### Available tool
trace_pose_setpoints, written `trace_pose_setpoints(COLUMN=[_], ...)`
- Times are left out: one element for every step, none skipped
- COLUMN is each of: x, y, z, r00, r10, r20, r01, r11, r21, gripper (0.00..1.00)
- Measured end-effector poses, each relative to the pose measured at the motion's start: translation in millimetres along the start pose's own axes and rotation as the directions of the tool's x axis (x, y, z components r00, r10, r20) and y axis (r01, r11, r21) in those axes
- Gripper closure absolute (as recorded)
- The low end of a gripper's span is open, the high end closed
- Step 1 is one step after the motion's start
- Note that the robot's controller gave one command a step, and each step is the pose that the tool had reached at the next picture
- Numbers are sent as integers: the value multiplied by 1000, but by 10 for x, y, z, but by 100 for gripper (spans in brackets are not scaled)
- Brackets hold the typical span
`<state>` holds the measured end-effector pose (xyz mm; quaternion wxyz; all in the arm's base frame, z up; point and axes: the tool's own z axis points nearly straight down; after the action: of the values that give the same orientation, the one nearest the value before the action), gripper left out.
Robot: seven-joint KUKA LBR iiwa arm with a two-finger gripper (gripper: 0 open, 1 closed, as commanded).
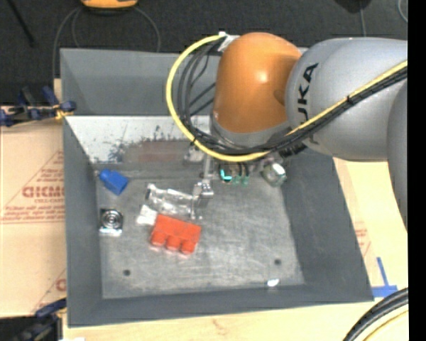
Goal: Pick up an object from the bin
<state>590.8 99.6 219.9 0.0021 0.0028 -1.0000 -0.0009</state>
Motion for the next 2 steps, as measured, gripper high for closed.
trace_pose_setpoints(x=[14,10], y=[102,99], z=[1218,1222], r00=[993,992], r10=[121,124], r20=[16,15], r01=[-121,-124], r11=[993,992], r21=[-4,-5], gripper=[0,100])
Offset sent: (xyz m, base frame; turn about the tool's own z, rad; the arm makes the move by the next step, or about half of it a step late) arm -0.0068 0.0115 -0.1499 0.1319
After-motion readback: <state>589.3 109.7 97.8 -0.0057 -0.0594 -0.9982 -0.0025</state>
